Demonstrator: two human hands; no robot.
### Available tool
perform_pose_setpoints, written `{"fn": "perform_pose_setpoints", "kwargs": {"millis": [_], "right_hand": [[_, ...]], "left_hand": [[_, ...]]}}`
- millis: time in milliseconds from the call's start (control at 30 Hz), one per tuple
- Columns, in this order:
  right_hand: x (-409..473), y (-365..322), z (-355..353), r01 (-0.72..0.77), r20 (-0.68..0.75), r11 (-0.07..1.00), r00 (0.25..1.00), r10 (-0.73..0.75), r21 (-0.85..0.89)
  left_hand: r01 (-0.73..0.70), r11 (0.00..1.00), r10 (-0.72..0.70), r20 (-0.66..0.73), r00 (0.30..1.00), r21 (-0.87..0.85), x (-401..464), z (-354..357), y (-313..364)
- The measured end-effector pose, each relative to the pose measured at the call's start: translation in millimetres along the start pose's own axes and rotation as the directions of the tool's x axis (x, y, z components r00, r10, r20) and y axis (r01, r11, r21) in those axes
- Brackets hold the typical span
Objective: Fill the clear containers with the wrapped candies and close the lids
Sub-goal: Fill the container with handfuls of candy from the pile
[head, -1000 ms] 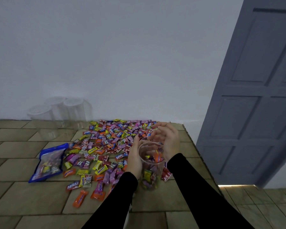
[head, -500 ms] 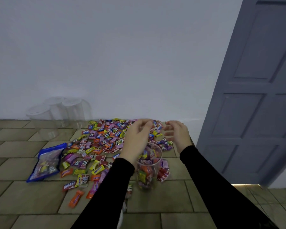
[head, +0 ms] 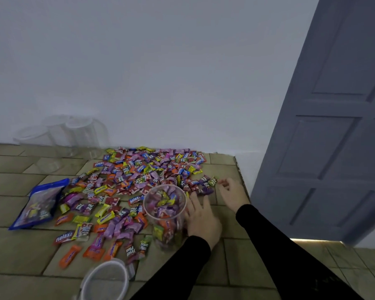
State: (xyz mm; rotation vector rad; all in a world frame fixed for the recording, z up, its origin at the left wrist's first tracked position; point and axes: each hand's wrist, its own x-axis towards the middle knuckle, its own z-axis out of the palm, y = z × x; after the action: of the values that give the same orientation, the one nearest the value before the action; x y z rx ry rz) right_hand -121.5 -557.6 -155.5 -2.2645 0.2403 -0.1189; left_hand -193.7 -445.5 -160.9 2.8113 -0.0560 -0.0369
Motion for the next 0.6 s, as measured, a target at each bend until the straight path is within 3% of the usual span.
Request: {"fn": "perform_pose_setpoints", "kwargs": {"millis": [67,200,467,600], "right_hand": [[5,7,2,0.062,0.038,0.983,0.998,-0.056,-0.174],[18,13,13,0.154,0.107,0.904,0.987,-0.121,-0.399],[57,19,43,0.401,0.335,0.742,0.909,-0.249,-0.538],[67,21,55,0.512,0.34,0.665,0.859,-0.383,-0.544]], "left_hand": [[0.043,0.997,-0.036,-0.105,0.994,0.071,8,16,-4],[0.111,0.993,-0.107,-0.096,0.99,0.038,23,37,-8],[0.194,0.981,-0.189,-0.172,0.967,0.013,49,47,-5],[0.128,0.991,-0.116,-0.283,0.952,0.025,64,53,-14]]}}
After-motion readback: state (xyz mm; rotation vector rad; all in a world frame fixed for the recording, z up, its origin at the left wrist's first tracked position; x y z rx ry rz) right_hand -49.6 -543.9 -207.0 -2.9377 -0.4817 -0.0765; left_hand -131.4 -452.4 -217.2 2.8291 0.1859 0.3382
